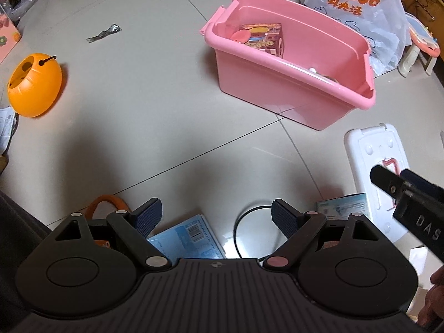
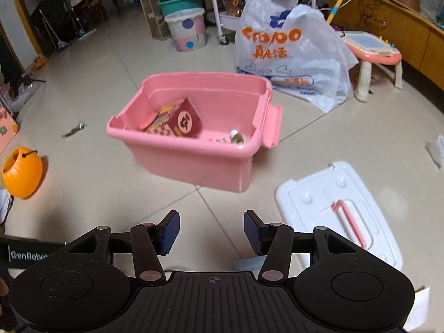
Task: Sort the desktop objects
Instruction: 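Move the left gripper down to the light-blue box beside the orange slipper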
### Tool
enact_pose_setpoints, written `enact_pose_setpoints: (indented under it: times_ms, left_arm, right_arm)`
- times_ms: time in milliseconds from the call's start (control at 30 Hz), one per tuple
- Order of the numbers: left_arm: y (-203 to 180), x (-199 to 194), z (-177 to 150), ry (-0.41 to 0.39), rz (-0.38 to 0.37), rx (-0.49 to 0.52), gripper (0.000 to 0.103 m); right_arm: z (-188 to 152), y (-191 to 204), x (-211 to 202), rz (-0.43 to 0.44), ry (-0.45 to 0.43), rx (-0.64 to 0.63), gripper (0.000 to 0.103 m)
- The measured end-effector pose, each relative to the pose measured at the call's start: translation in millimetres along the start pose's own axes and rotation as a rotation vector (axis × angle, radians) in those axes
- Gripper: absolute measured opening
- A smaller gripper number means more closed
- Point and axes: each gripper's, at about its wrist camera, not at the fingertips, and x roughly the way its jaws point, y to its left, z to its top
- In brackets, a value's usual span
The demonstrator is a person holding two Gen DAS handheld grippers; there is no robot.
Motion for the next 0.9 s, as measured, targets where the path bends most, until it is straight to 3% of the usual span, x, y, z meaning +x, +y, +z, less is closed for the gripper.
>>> enact_pose_setpoints:
  times_ms: [100,300,900]
  left_arm:
    - [1,4,-2,0.002,0.015,0.009,0.088]
    - [10,14,-5,0.022,0.013,-0.006,0.088]
    - [41,69,-14,0.180,-0.002,-0.218,0.088]
  right_arm:
    - [-8,5,5,-0.009,0.024,-0.028,0.056]
    - [-20,10,13,-0.015,0.070,-0.046,0.058]
    - [-26,21,36,0.028,0.123,-0.052,0.061]
